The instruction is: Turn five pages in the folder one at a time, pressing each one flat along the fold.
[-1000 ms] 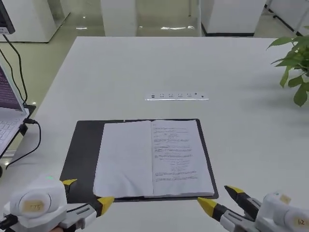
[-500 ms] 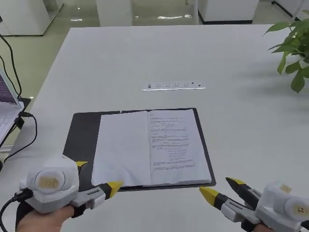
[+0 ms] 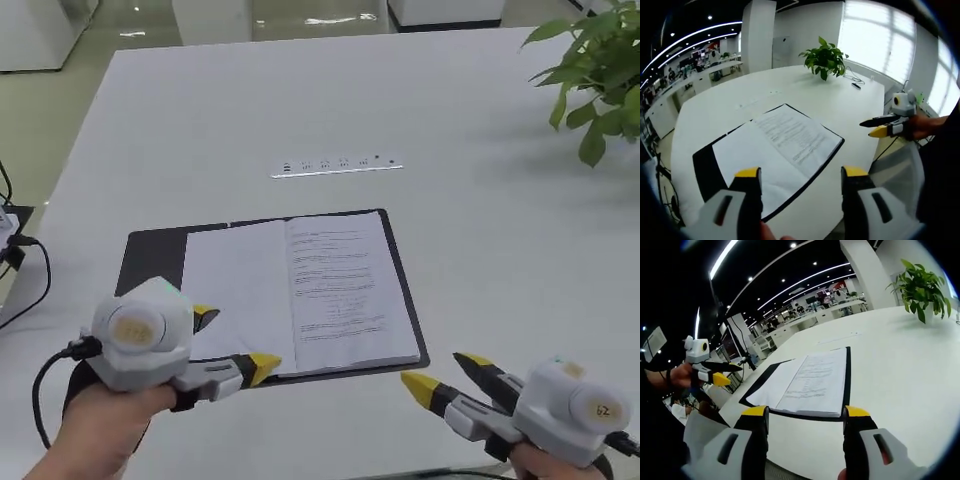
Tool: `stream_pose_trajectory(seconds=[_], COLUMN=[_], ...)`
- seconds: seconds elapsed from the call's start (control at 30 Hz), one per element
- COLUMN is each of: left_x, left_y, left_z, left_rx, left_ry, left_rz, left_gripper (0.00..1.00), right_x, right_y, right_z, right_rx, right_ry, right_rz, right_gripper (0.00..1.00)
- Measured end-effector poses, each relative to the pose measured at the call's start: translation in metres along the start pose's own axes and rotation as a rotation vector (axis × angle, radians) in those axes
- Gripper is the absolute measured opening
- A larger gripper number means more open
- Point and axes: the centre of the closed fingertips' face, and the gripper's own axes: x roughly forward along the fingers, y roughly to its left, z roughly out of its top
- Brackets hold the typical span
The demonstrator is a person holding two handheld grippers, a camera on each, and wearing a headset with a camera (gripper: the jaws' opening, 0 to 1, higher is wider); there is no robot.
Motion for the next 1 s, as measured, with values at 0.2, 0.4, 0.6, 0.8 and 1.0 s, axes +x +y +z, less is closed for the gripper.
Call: stream_pose_trajectory(seconds=[0.2, 0.4, 0.6, 0.8, 1.0], left_x=[0.019, 0.041, 0.063, 0.081, 0.103], left_y=[-0.01, -0.011, -0.02, -0.028, -0.038], left_z=[0.016, 0.028, 0.025, 0.031, 0.033], left_rx=[0.033, 0.024, 0.051, 0.079, 0.08], left_ry=[0.014, 0.02, 0.096, 0.127, 0.141], left_rz=[-0.044, -0.072, -0.106, -0.134, -0.151], left_gripper=[0.63, 0.63, 0.63, 0.63, 0.64], right_x=[0.0, -0.001, -0.002, -0.005, -0.004], right_y=[-0.005, -0.008, -0.012, -0.013, -0.016], right_z=[-0.004, -0.002, -0.006, 0.0, -0.003], right_rx=[0.001, 0.003, 0.001, 0.015, 0.014], right_ry=[0.015, 0.012, 0.034, 0.024, 0.04], right_rz=[0.01, 0.015, 0.023, 0.035, 0.044], right_gripper=[0.59, 0.6, 0.6, 0.6, 0.6])
